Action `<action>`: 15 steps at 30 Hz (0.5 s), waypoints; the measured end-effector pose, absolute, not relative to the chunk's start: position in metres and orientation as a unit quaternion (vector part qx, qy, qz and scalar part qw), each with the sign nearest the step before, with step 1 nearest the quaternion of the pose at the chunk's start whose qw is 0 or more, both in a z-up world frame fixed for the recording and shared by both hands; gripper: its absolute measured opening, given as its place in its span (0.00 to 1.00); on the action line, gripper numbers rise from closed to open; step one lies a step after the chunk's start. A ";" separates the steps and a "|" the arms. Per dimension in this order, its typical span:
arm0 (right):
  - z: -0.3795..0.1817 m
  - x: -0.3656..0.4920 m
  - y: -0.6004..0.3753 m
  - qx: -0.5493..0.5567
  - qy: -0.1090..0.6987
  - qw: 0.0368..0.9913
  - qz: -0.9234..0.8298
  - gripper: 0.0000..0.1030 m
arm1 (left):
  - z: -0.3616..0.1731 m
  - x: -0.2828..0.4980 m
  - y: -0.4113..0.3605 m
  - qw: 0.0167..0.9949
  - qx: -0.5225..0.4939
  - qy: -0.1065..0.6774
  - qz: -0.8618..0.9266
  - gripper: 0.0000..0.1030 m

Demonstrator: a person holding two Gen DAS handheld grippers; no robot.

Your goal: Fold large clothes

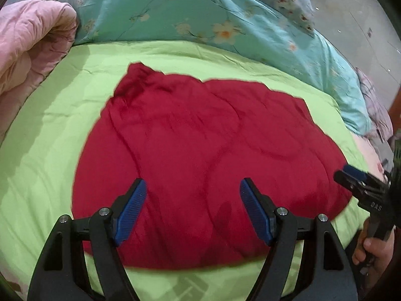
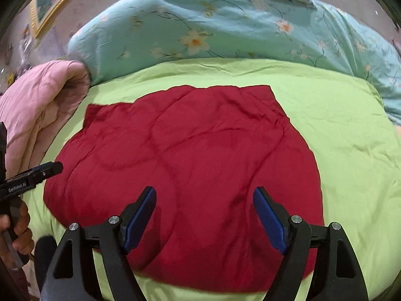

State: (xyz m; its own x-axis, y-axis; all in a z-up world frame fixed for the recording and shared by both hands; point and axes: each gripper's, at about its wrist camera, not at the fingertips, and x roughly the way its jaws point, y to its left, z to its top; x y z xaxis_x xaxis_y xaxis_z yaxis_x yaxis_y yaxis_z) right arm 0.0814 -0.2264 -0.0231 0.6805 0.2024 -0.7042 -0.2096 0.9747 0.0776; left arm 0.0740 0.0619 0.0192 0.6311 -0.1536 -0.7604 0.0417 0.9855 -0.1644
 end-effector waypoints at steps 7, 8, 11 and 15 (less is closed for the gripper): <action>-0.060 0.082 -0.250 0.001 0.419 0.903 0.096 0.79 | -0.018 0.064 0.063 0.886 -0.066 0.457 -0.033 0.76; -0.062 0.081 -0.255 0.003 0.417 0.904 0.089 0.79 | -0.020 0.065 0.061 0.885 -0.060 0.460 -0.032 0.76; -0.064 0.079 -0.260 -0.002 0.412 0.908 0.079 0.79 | -0.021 0.068 0.055 0.884 -0.045 0.465 -0.026 0.76; -0.066 0.083 -0.262 0.004 0.415 0.906 0.081 0.80 | -0.024 0.070 0.053 0.882 -0.044 0.468 -0.021 0.77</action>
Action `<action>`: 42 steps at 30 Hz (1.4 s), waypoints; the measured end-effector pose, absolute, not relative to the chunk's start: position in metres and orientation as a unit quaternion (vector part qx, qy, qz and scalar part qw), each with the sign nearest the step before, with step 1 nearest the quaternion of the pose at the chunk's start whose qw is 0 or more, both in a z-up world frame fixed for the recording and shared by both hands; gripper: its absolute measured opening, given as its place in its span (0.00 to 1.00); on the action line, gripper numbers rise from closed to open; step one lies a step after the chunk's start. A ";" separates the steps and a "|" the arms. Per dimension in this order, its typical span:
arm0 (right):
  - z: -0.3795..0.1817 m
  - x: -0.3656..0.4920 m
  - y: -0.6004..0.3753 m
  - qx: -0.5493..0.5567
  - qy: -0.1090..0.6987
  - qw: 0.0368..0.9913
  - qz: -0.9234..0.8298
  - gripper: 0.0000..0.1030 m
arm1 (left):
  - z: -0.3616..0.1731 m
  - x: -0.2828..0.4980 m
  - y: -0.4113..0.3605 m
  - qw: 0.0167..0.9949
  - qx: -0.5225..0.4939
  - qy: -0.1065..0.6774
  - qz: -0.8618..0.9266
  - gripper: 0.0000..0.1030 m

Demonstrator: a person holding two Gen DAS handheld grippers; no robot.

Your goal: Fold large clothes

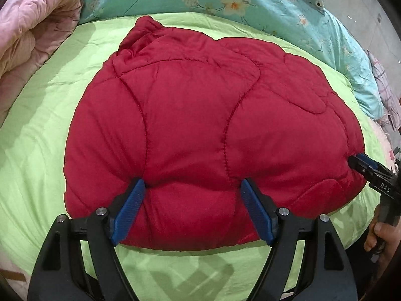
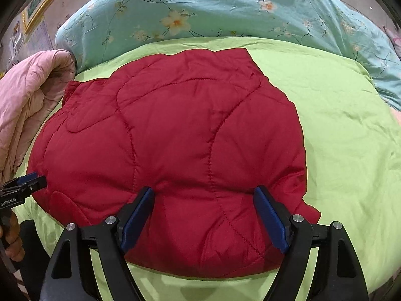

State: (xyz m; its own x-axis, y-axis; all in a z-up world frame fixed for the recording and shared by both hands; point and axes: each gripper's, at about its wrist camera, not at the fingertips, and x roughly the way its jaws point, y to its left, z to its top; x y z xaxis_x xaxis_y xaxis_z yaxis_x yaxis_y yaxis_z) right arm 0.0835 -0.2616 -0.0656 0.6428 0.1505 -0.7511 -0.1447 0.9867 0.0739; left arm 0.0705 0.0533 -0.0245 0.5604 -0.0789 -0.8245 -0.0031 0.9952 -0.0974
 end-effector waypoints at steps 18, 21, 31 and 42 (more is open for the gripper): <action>-0.074 0.069 -0.276 0.022 0.420 0.904 0.075 0.80 | -0.029 0.064 0.060 0.882 -0.038 0.468 -0.033 0.82; -0.075 0.067 -0.275 0.021 0.420 0.904 0.073 0.80 | -0.028 0.062 0.062 0.881 -0.037 0.471 -0.034 0.82; -0.035 0.049 -0.263 0.023 0.385 0.919 0.086 0.80 | 0.012 0.053 0.066 0.903 -0.042 0.428 -0.024 0.82; -0.059 0.094 -0.238 -0.004 0.424 0.901 0.093 0.88 | -0.011 0.093 0.070 0.885 -0.039 0.465 0.009 0.87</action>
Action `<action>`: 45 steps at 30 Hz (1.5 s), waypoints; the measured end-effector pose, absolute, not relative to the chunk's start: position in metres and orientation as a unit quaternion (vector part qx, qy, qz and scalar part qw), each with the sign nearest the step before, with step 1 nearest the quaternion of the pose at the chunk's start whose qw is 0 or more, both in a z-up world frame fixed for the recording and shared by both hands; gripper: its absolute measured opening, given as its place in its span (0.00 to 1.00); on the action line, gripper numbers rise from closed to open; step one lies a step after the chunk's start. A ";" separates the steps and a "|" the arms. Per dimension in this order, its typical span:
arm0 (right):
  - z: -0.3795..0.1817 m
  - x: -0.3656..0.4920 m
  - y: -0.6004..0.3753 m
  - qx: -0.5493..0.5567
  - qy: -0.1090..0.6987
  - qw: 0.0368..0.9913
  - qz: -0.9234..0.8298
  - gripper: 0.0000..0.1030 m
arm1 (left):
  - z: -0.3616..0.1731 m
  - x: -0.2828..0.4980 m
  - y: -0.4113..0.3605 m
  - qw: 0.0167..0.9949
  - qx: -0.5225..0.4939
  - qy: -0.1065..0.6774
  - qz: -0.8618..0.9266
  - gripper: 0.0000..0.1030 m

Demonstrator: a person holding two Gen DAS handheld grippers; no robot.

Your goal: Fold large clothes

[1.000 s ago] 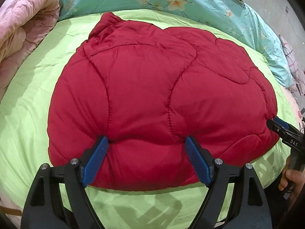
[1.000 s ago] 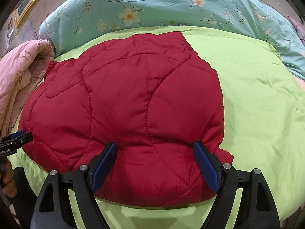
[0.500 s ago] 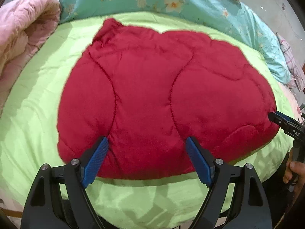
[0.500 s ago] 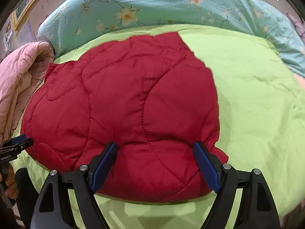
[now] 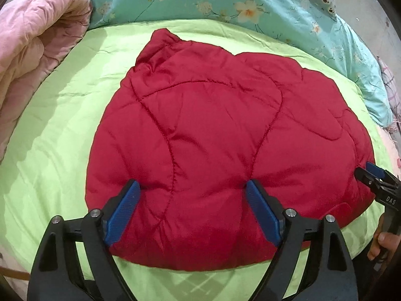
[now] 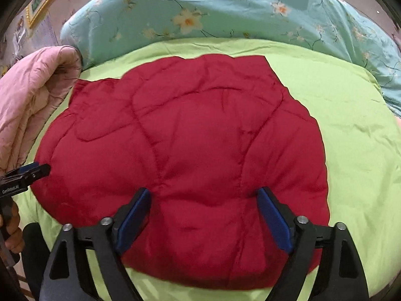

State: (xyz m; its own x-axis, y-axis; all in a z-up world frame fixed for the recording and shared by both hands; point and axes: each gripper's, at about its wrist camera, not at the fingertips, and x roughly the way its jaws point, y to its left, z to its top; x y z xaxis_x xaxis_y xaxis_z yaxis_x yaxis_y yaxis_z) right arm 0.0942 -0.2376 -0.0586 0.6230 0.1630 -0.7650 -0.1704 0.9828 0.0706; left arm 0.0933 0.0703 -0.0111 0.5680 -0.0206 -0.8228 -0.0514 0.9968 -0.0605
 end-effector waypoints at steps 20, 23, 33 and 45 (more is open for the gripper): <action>-0.025 0.058 -0.255 0.023 0.401 0.911 0.093 0.86 | 0.018 0.057 0.063 0.898 0.006 0.438 0.036 0.90; -0.020 0.047 -0.253 0.024 0.397 0.912 0.104 0.86 | 0.022 0.050 0.058 0.900 0.012 0.434 0.031 0.90; -0.007 0.027 -0.232 0.012 0.384 0.913 0.135 0.86 | 0.036 0.029 0.046 0.906 0.004 0.424 -0.005 0.90; -0.019 0.079 -0.226 0.022 0.403 0.904 0.139 0.77 | 0.021 0.087 0.053 0.896 -0.035 0.441 -0.029 0.90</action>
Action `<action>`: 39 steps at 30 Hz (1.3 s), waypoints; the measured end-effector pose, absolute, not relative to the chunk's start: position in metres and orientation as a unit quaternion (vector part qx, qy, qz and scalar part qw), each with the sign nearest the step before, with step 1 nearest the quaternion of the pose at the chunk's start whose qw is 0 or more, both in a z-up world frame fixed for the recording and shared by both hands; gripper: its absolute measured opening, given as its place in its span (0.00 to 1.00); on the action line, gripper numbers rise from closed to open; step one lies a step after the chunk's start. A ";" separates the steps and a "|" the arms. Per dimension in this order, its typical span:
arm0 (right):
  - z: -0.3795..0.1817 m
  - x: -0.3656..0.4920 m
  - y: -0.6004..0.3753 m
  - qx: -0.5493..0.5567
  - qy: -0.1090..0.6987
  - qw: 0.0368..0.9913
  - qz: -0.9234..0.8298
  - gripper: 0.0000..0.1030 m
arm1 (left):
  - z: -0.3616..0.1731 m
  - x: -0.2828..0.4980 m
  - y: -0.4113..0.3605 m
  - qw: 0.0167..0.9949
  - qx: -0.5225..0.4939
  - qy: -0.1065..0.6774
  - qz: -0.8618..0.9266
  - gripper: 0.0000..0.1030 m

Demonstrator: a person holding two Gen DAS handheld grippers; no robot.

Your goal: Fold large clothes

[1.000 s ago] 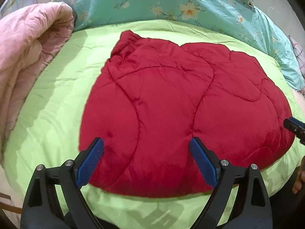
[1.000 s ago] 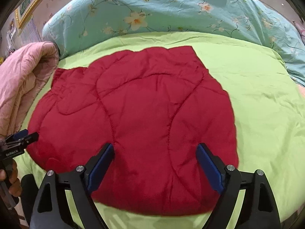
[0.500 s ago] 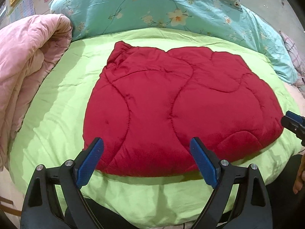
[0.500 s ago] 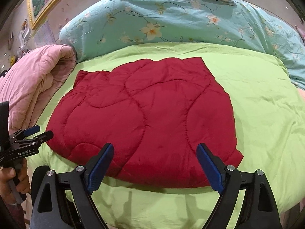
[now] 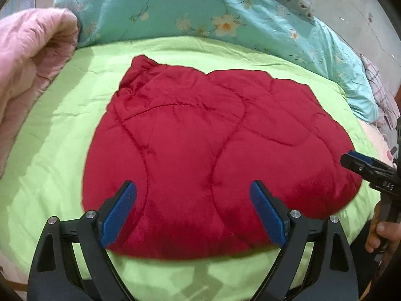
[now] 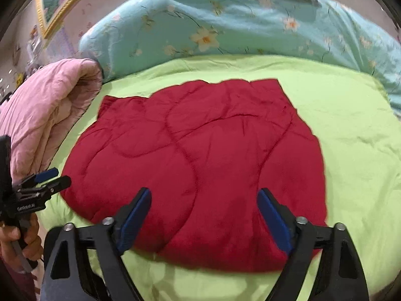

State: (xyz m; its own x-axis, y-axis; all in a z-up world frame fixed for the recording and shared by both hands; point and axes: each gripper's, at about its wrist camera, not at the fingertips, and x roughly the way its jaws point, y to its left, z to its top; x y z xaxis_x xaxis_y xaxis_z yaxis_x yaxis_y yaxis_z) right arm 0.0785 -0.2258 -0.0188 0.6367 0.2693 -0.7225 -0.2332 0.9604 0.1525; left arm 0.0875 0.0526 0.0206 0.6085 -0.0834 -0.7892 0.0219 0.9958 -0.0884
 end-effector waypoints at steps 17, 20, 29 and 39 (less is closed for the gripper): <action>-0.061 0.179 -0.219 -0.002 0.439 0.894 0.095 0.80 | -0.020 0.164 0.055 0.876 -0.040 0.481 -0.018 0.97; -0.063 0.183 -0.219 0.005 0.445 0.891 0.093 0.80 | -0.016 0.163 0.055 0.879 -0.036 0.475 -0.015 0.97; -0.026 0.126 -0.220 0.015 0.416 0.901 0.120 0.80 | 0.011 0.116 0.053 0.890 -0.025 0.455 -0.022 0.97; -0.024 0.041 -0.228 0.011 0.420 0.896 0.144 0.81 | 0.010 0.061 0.055 0.875 -0.032 0.483 -0.015 0.97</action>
